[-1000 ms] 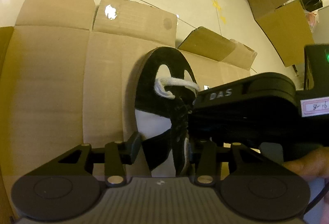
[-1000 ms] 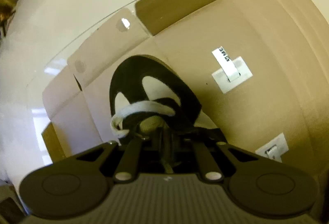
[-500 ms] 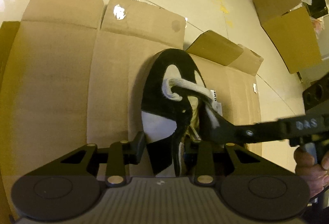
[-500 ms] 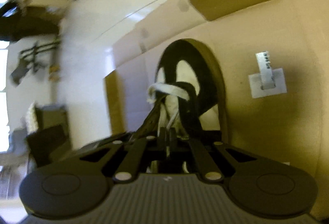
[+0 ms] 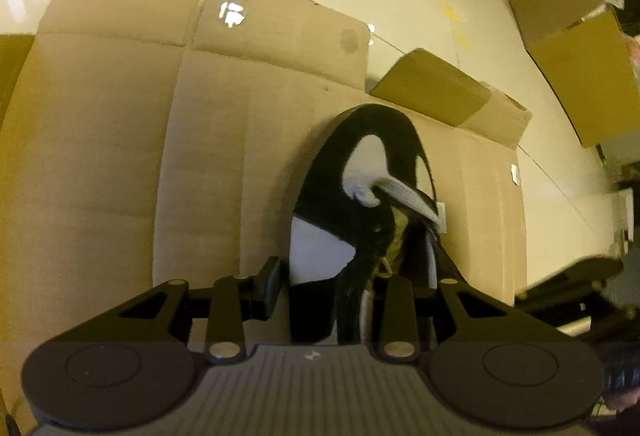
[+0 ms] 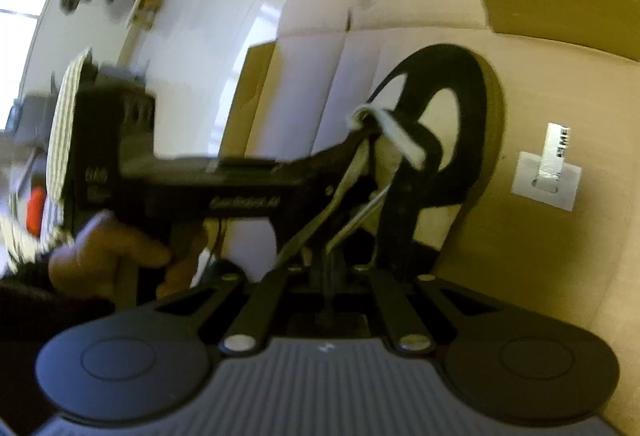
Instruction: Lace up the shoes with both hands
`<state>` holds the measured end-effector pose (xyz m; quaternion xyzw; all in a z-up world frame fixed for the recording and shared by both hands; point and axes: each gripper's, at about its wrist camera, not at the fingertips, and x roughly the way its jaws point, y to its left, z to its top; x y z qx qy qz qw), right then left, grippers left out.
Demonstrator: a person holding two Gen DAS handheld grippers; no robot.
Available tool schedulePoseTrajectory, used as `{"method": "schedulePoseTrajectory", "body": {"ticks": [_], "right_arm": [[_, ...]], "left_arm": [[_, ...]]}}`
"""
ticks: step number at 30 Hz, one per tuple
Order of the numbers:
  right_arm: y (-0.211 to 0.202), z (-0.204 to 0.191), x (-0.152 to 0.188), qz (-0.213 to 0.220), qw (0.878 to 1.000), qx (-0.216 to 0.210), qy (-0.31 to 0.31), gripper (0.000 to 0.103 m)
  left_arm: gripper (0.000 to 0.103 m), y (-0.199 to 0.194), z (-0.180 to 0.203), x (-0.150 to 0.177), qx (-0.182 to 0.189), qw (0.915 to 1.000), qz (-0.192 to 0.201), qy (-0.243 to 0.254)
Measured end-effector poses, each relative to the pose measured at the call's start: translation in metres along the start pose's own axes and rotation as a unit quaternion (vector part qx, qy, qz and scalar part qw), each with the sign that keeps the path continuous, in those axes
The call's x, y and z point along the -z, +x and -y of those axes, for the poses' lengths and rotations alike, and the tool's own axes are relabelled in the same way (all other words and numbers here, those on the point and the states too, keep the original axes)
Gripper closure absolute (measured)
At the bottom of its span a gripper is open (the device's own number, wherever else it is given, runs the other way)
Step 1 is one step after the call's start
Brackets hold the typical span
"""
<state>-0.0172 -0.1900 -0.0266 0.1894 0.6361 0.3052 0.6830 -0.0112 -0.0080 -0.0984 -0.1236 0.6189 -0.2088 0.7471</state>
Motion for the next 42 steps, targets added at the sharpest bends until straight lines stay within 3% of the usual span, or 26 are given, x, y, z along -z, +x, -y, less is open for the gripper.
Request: {"method": "schedulePoseTrajectory", "body": {"ticks": [3,10,15,21,23,24,26,29,30,34,36,37,39,42], "right_arm": [[0.008,-0.01,0.009,-0.031,0.999,0.021,-0.037,0.101],[0.005,0.001,0.017,-0.028,0.998,0.043,-0.024,0.101],[-0.003,-0.008,0.016,-0.022,0.999,0.042,-0.021,0.075],[-0.029,-0.035,-0.005,0.056,0.993,0.069,-0.071,0.071],[-0.034,-0.046,-0.01,0.11,0.972,0.145,-0.148,0.073],[-0.032,-0.048,-0.011,0.113,0.969,0.151,-0.157,0.073],[-0.018,-0.053,-0.015,0.123,0.949,0.191,-0.218,0.074],[-0.007,-0.055,-0.018,0.129,0.938,0.206,-0.246,0.079],[0.006,-0.057,-0.019,0.124,0.927,0.222,-0.278,0.079],[0.032,-0.056,-0.016,0.1,0.902,0.255,-0.333,0.08],[0.035,-0.052,-0.008,0.088,0.883,0.281,-0.365,0.086],[0.037,-0.053,-0.005,0.091,0.875,0.286,-0.38,0.088],[0.04,-0.058,0.002,0.101,0.862,0.296,-0.398,0.1],[0.035,-0.064,0.016,0.133,0.846,0.32,-0.406,0.102]], "left_arm": [[0.067,0.002,0.001,0.0,-0.004,1.0,0.002,-0.002],[0.066,0.0,0.011,-0.001,-0.02,0.9994,-0.001,0.029],[0.067,-0.006,0.016,-0.001,-0.019,0.9982,-0.006,0.056],[0.068,-0.01,0.015,0.002,-0.019,0.9977,-0.002,0.065],[0.068,-0.01,0.015,0.003,-0.021,0.9977,0.0,0.064],[0.068,-0.01,0.016,0.003,-0.021,0.9978,0.0,0.063],[0.068,-0.011,0.016,0.004,-0.022,0.9979,0.002,0.061],[0.069,-0.01,0.017,0.004,-0.021,0.9979,0.004,0.061],[0.069,-0.01,0.017,0.004,-0.021,0.9979,0.003,0.061],[0.069,-0.011,0.016,0.003,-0.019,0.9977,0.002,0.065],[0.069,-0.011,0.015,0.003,-0.017,0.9978,0.002,0.064],[0.069,-0.011,0.015,0.003,-0.017,0.9979,0.002,0.063],[0.068,-0.011,0.015,0.003,-0.017,0.9979,0.004,0.062],[0.068,-0.011,0.012,0.002,-0.014,0.9983,0.005,0.056]]}}
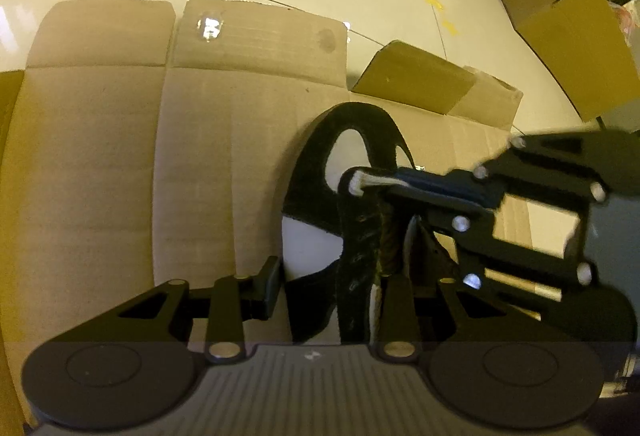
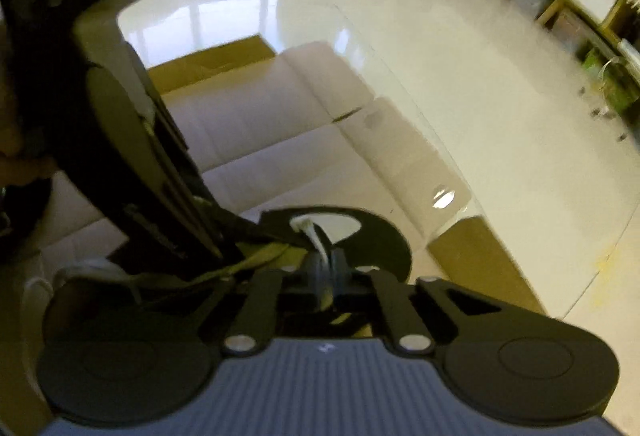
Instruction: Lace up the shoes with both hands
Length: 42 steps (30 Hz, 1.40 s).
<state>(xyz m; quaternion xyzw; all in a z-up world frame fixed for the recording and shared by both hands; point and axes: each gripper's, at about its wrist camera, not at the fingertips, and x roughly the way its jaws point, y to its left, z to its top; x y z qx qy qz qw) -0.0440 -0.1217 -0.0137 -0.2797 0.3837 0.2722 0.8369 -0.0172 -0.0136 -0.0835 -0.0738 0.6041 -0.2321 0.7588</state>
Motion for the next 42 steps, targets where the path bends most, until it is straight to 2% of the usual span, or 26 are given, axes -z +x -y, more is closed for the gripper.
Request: {"method": "schedulePoseTrajectory", "body": {"ticks": [2,5,9,11,12,13,18,20,22,26,29,34,36,37,38,39,40,42], "right_arm": [[-0.009,-0.001,0.006,0.012,0.999,0.03,-0.005,0.102],[-0.02,-0.009,0.01,0.01,0.999,0.043,-0.028,0.102],[-0.024,-0.022,0.013,-0.013,0.998,0.035,-0.057,0.101],[-0.026,-0.008,0.007,-0.026,0.999,0.023,-0.009,0.097],[-0.027,-0.006,0.007,-0.027,0.999,0.022,-0.004,0.087],[-0.029,-0.001,0.004,-0.028,0.999,0.018,0.013,0.083],[-0.04,0.013,0.0,-0.038,0.996,-0.003,0.076,0.084],[-0.043,0.017,-0.003,-0.053,0.99,-0.039,0.121,0.085],[-0.044,0.013,-0.006,-0.062,0.987,-0.062,0.138,0.085],[-0.034,0.004,-0.01,-0.076,0.981,-0.077,0.16,0.083],[-0.033,-0.003,-0.012,-0.081,0.977,-0.081,0.182,0.078],[-0.037,-0.012,-0.015,-0.086,0.974,-0.101,0.185,0.082],[-0.034,-0.014,-0.012,-0.093,0.975,-0.086,0.182,0.085],[-0.031,-0.013,-0.011,-0.095,0.977,-0.063,0.178,0.089],[-0.028,-0.011,-0.009,-0.097,0.979,-0.041,0.174,0.096],[-0.028,-0.011,-0.01,-0.096,0.98,-0.038,0.172,0.103],[-0.023,-0.005,-0.01,-0.096,0.98,-0.021,0.174,0.103],[-0.019,0.002,-0.014,-0.098,0.976,-0.027,0.191,0.103]], "left_arm": [[0.068,0.0,-0.001,0.0,0.005,1.0,0.0,-0.004],[0.069,0.002,0.001,0.0,0.01,0.9999,-0.003,-0.009],[0.069,0.002,0.001,-0.001,0.011,0.9999,-0.005,-0.009],[0.069,0.003,0.001,-0.001,0.011,0.9999,-0.006,-0.01],[0.069,0.003,0.001,-0.001,0.012,0.9999,-0.006,-0.01],[0.069,0.002,0.0,-0.001,0.013,0.9998,-0.007,-0.01],[0.069,0.0,0.001,0.0,0.006,0.9999,-0.008,-0.001],[0.069,0.0,-0.001,0.0,0.007,0.9999,-0.005,-0.013],[0.069,0.001,-0.001,0.002,0.007,0.9998,-0.001,-0.019],[0.07,0.0,-0.001,0.002,0.008,0.9996,0.0,-0.029],[0.07,-0.001,-0.002,0.003,0.009,0.9993,0.003,-0.037],[0.071,-0.003,-0.008,0.004,0.01,0.9985,0.008,-0.053],[0.071,-0.005,-0.01,0.004,0.006,0.9982,0.013,-0.058],[0.071,-0.006,-0.011,0.005,0.003,0.998,0.016,-0.061],[0.07,-0.008,-0.013,0.006,-0.001,0.9976,0.02,-0.067],[0.071,-0.01,-0.014,0.006,-0.003,0.9971,0.022,-0.072],[0.07,-0.011,-0.016,0.007,-0.005,0.9965,0.025,-0.079],[0.07,-0.012,-0.017,0.007,-0.008,0.9967,0.022,-0.078]]}}
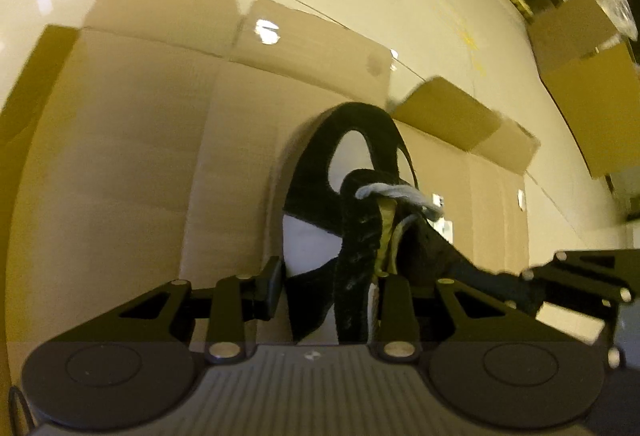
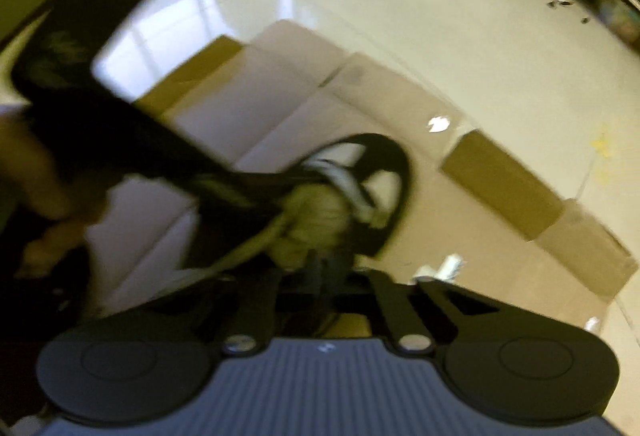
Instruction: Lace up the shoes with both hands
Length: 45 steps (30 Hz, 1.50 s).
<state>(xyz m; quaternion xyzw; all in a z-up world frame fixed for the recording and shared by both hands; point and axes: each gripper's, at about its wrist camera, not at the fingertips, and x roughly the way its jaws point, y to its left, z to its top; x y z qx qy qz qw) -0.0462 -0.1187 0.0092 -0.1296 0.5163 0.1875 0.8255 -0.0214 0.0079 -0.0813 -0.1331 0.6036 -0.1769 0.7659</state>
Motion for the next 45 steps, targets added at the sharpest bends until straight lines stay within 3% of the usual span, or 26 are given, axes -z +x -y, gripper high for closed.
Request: {"method": "schedulePoseTrajectory", "body": {"ticks": [1,2,3,5,12,18,21,26,30,33,38,45], "right_arm": [[0.001,-0.001,-0.003,-0.004,1.0,-0.009,0.011,0.103],[0.001,-0.001,-0.006,-0.008,1.0,-0.017,0.021,0.096],[0.003,-0.001,-0.007,-0.008,1.0,-0.019,0.023,0.081],[0.005,-0.01,-0.01,-0.009,0.999,-0.029,0.017,0.071],[0.01,-0.024,-0.012,-0.01,1.0,-0.01,0.006,0.079],[0.008,-0.026,-0.014,-0.017,1.0,-0.008,0.009,0.081],[0.015,-0.027,-0.011,-0.018,1.0,0.023,-0.002,0.081],[0.021,-0.037,-0.011,-0.028,0.999,0.021,-0.025,0.082],[0.028,-0.047,-0.006,-0.027,0.997,0.046,-0.063,0.093],[0.032,-0.037,-0.006,-0.037,0.997,0.052,-0.044,0.097],[0.047,-0.033,-0.018,-0.066,0.997,0.023,-0.033,0.102],[0.031,-0.023,-0.017,-0.041,0.995,-0.058,-0.076,0.101]], "left_arm": [[0.07,0.0,0.001,0.0,-0.002,1.0,-0.002,0.006],[0.07,-0.001,0.002,-0.001,-0.003,0.9999,-0.004,0.011],[0.07,-0.001,0.002,-0.001,-0.003,0.9999,-0.005,0.015],[0.07,-0.001,0.001,-0.003,-0.002,0.9998,-0.008,0.015],[0.07,-0.001,-0.004,-0.004,0.006,0.9998,-0.011,0.013],[0.07,-0.001,-0.005,-0.003,0.009,0.9999,-0.01,0.011],[0.07,0.0,-0.005,-0.003,0.01,0.9999,-0.009,0.009],[0.07,0.0,-0.005,-0.003,0.008,0.9999,-0.009,0.011],[0.069,-0.002,-0.006,-0.002,0.011,0.9999,-0.009,0.009],[0.069,-0.001,-0.006,-0.001,0.012,0.9998,-0.01,0.009],[0.068,-0.001,-0.008,-0.001,0.011,0.9999,-0.008,0.003],[0.068,0.003,-0.009,0.001,0.009,0.9999,-0.002,-0.01]]}}
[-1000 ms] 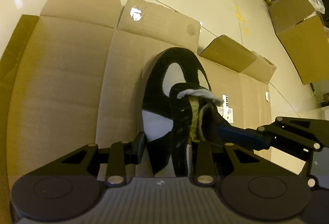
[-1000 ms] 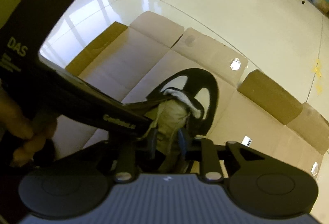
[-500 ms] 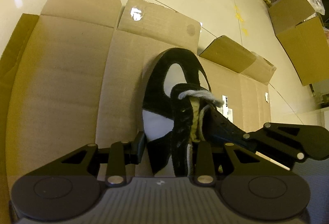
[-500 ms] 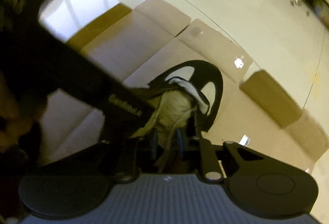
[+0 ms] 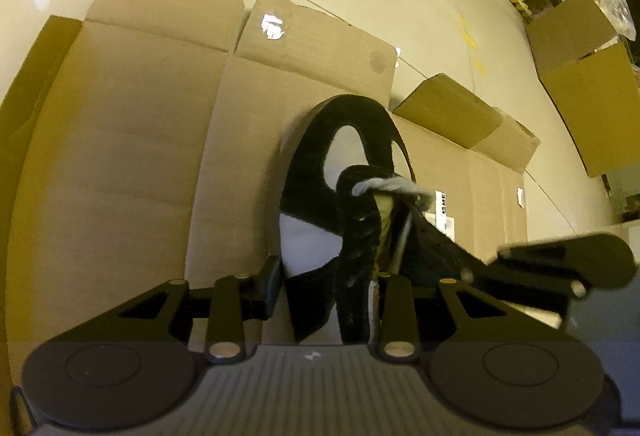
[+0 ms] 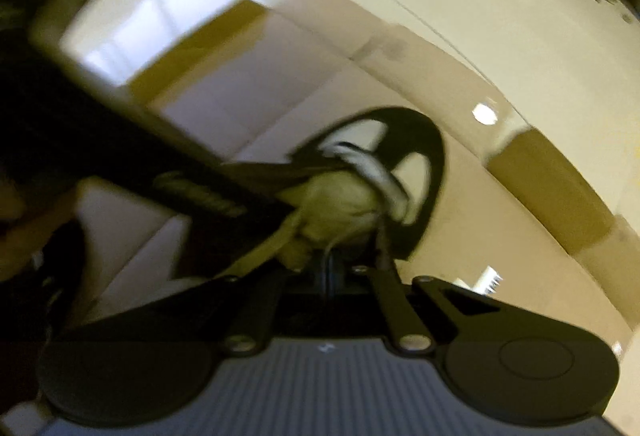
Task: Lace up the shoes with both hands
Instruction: 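Hold the sneaker with the left gripper while the right gripper tightens the lace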
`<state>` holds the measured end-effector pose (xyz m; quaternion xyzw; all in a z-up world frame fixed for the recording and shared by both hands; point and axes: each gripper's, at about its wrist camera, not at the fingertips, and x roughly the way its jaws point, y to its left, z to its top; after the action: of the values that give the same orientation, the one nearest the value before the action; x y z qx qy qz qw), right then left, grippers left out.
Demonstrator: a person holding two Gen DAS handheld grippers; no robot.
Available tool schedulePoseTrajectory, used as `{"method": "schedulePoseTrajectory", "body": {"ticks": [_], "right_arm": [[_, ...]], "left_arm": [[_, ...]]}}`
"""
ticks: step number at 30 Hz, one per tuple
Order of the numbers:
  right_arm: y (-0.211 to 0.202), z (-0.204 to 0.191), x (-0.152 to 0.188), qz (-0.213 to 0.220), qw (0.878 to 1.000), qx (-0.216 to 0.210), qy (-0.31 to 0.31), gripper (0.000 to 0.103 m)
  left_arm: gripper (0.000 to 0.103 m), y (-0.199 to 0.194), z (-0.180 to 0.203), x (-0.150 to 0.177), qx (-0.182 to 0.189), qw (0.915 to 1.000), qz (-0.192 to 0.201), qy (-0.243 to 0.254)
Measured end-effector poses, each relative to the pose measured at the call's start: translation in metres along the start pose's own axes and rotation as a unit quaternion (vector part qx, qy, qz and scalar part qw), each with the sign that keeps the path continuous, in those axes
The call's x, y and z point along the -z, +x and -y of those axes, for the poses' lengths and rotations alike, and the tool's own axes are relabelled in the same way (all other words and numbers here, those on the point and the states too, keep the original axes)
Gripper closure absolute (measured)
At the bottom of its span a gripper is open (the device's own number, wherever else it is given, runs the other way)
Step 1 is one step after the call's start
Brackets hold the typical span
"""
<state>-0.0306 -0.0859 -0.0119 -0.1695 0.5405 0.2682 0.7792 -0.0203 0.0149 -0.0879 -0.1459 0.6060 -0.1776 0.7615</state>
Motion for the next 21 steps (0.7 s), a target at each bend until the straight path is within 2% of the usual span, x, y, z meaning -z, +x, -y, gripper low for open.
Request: {"method": "schedulePoseTrajectory", "body": {"ticks": [5,8,11,13,14,15,18,19,21], "right_arm": [[-0.004,-0.011,0.006,-0.002,0.998,-0.03,-0.058,0.1],[-0.007,-0.013,0.011,-0.005,0.997,-0.03,-0.071,0.1],[-0.01,-0.009,0.011,-0.003,0.998,-0.026,-0.051,0.099],[-0.008,-0.005,0.007,-0.004,0.999,-0.029,-0.036,0.092],[-0.015,-0.001,0.007,0.002,0.999,-0.04,-0.016,0.082],[-0.024,0.002,0.007,0.013,0.999,-0.042,0.004,0.069],[-0.044,0.003,0.009,0.035,0.999,-0.033,0.013,0.06],[-0.054,0.003,0.01,0.046,0.999,-0.021,0.017,0.06],[-0.06,0.003,0.012,0.053,0.998,-0.007,0.022,0.051]], "left_arm": [[0.068,0.002,0.0,-0.001,-0.004,1.0,0.001,-0.007],[0.068,0.003,0.001,-0.001,-0.005,1.0,0.0,-0.006],[0.066,0.002,0.003,-0.002,-0.004,1.0,-0.004,0.006],[0.065,0.0,0.004,-0.003,-0.001,0.9998,-0.008,0.016],[0.065,-0.001,0.006,-0.003,-0.001,0.9996,-0.011,0.024],[0.065,-0.002,0.007,-0.004,-0.002,0.9994,-0.013,0.031],[0.064,-0.009,0.017,-0.003,-0.011,0.9974,-0.015,0.07],[0.064,-0.01,0.019,-0.001,-0.015,0.9964,-0.016,0.082],[0.063,-0.013,0.023,0.0,-0.019,0.995,-0.017,0.096]]}}
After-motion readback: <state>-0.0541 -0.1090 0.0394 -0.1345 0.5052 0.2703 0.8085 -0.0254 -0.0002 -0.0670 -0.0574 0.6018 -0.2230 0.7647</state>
